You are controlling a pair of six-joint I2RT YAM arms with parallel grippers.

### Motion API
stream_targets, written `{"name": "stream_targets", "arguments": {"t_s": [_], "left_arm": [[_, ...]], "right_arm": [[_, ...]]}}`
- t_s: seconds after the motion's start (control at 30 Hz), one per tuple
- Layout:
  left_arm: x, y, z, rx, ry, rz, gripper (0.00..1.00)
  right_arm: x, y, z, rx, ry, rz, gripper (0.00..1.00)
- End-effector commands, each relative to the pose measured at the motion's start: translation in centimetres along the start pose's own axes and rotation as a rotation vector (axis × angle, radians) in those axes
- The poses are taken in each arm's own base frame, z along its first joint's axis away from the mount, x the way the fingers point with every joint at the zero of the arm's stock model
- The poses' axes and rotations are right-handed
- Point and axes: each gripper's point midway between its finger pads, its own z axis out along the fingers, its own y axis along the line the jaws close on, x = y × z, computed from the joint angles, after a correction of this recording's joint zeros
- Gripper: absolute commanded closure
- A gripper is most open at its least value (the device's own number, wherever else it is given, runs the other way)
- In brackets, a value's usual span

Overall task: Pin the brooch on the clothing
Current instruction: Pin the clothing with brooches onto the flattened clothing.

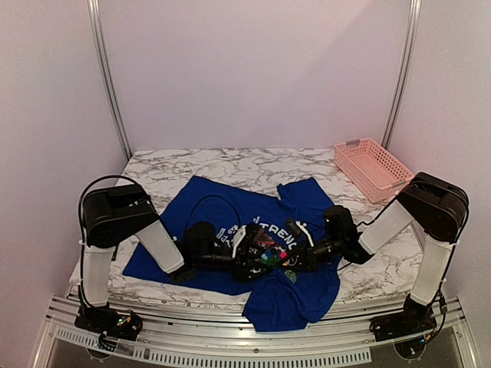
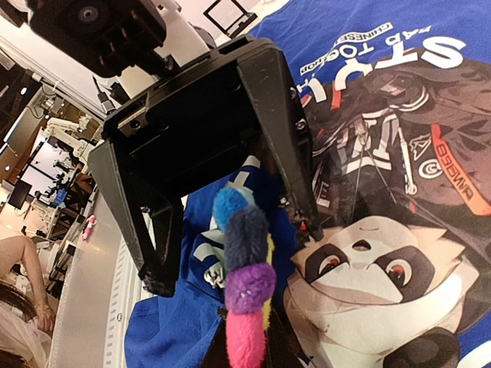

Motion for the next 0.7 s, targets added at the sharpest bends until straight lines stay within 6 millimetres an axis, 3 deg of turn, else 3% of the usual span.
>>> {"name": "stream_targets", "arguments": {"t_s": [0.0,0.17,0.37,0.67], "left_arm": [[1.8,0.1,1.1,-0.061,0.012,0.049,0.29],[2.3,0.1,1.2,-0.084,0.027,0.052,0.3],[1.8,-0.6,1.2,-0.052,0.016,0.052,0.47],[0.4,-0.2,1.6,-0.096,-0.042,0.063,0.37]], "right_arm": [[1.0,-0.7,-0.2,0.004,-0.013,0.013,1.0],[0.6,-0.2,-0.5,-0.011,-0.037,-0.011,1.0],[-0.1,-0.4,-0.4,0.002,-0.047,-0.013,1.0],[-0.3,-0.9,-0.3,0.024,-0.056,0.003,1.0]]}}
